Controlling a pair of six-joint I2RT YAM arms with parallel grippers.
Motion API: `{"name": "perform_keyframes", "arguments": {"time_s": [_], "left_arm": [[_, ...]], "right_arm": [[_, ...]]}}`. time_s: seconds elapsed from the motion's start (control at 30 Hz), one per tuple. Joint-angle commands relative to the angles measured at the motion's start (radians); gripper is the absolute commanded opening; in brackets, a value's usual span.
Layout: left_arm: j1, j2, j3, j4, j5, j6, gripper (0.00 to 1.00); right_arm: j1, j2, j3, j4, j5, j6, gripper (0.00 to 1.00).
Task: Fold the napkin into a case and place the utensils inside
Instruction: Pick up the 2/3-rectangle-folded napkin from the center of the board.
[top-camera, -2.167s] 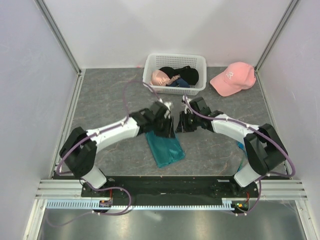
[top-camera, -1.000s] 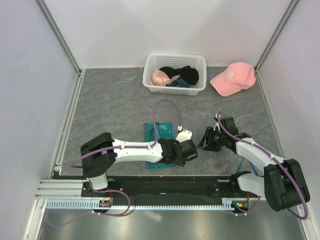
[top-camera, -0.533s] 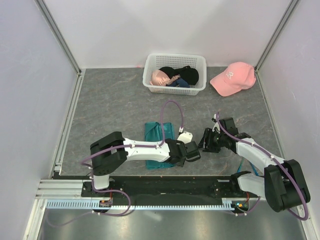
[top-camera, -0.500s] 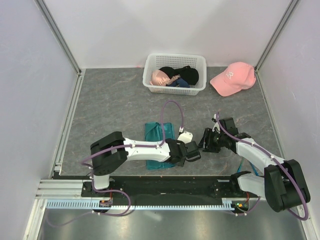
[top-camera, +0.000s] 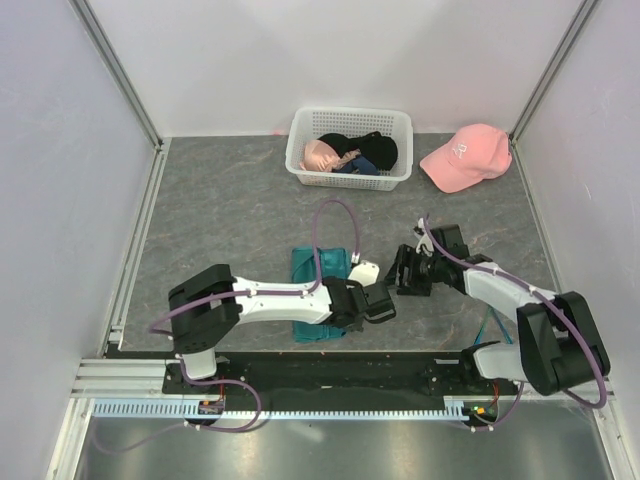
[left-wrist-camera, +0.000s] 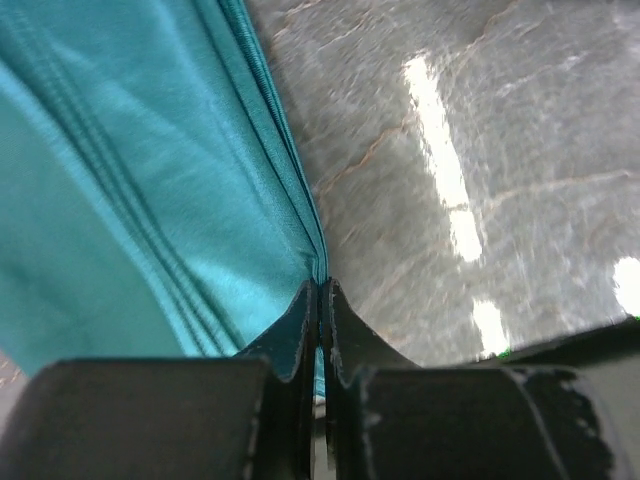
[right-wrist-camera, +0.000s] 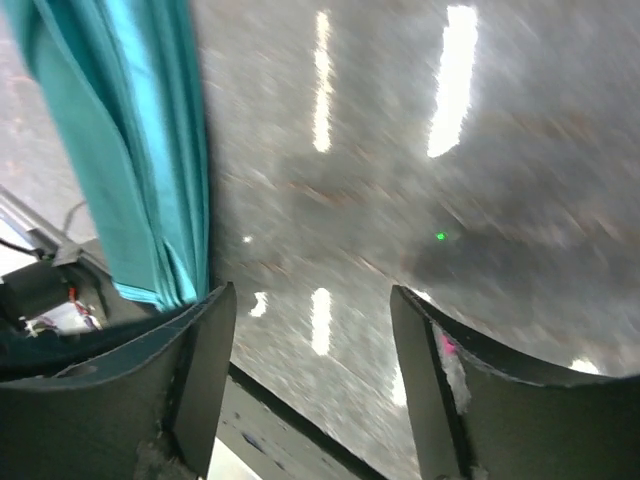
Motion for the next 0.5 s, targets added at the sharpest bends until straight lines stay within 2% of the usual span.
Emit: {"name": "perform_keyframes", "arguments": {"time_s": [0.0,0.13,0.47], "left_arm": [[-0.006,-0.119,-0.039,0.013,-0.012,-0.059,0.02],[-0.005,-0.168,-0.083,0.027,-0.009,-0.065,0.02],[-0.006,-0.237,-0.12,0.044,-0.009,-0.068,0.02]], "right_arm": [[0.057,0.065,0.086,0.129,-0.052,0.032,0.73],[0.092,0.152,0.121,0.262,-0.091,0.117,0.79],[0.196,0.296,0.164,0.399,-0.075,0.216,0.78]]}}
